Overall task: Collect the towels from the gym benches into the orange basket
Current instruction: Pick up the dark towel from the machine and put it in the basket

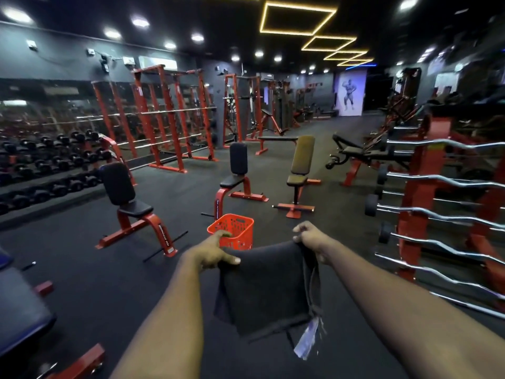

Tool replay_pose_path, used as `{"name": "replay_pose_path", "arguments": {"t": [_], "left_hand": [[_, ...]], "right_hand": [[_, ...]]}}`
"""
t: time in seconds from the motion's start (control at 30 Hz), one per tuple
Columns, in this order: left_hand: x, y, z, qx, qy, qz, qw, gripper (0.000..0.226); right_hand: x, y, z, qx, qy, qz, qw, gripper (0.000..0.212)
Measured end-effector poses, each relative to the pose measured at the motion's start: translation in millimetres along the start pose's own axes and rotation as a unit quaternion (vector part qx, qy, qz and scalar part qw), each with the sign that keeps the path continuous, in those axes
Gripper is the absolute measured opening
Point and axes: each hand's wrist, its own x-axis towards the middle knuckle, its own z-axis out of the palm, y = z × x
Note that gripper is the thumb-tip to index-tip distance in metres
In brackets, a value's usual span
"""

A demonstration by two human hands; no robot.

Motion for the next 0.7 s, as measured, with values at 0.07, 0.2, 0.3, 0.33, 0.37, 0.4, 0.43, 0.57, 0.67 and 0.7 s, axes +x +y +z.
{"name": "replay_pose_path", "arguments": {"t": [0.07, 0.2, 0.3, 0.33, 0.37, 0.4, 0.43, 0.57, 0.67, 0.7], "left_hand": [[7.8, -0.7, 0.9, 0.061, 0.025, 0.014, 0.998, 0.067], [29.1, 5.2, 0.1, 0.117, 0.170, 0.017, 0.978, 0.032], [49.3, 7.7, -3.7, 0.099, 0.259, 0.037, 0.960, 0.014], [59.0, 7.0, -7.5, 0.084, 0.277, 0.047, 0.956, 0.010], [78.0, 4.3, -14.9, 0.073, 0.285, 0.059, 0.954, 0.009], [83.9, 3.2, -17.4, 0.063, 0.274, 0.065, 0.957, 0.008], [94.9, 0.9, -22.7, 0.045, 0.249, 0.073, 0.965, 0.006], [177.2, -31.9, -67.6, 0.039, 0.127, 0.084, 0.988, 0.037], [218.4, -36.9, -105.3, 0.084, 0.154, 0.092, 0.980, 0.027], [234.8, -39.9, -119.2, 0.094, 0.168, 0.094, 0.977, 0.024]], "right_hand": [[0.3, -5.0, -11.9, -0.031, -0.014, -0.019, 0.999, 0.034], [17.8, -7.8, -24.5, -0.102, -0.077, -0.022, 0.992, 0.035], [44.1, -5.9, -15.9, -0.184, -0.083, -0.046, 0.978, 0.042], [56.4, -4.5, -8.8, -0.212, -0.066, -0.058, 0.973, 0.043], [74.5, -8.0, 2.0, -0.243, -0.035, -0.065, 0.967, 0.041], [79.5, -9.5, 6.9, -0.263, -0.001, -0.073, 0.962, 0.037], [87.2, -14.2, 13.7, -0.278, 0.032, -0.075, 0.957, 0.033], [153.8, -29.8, 63.6, -0.297, 0.095, -0.080, 0.947, 0.023], [206.5, -51.8, 99.0, -0.296, 0.107, -0.060, 0.947, 0.026], [223.3, -60.4, 111.2, -0.293, 0.104, -0.049, 0.949, 0.028]]}}
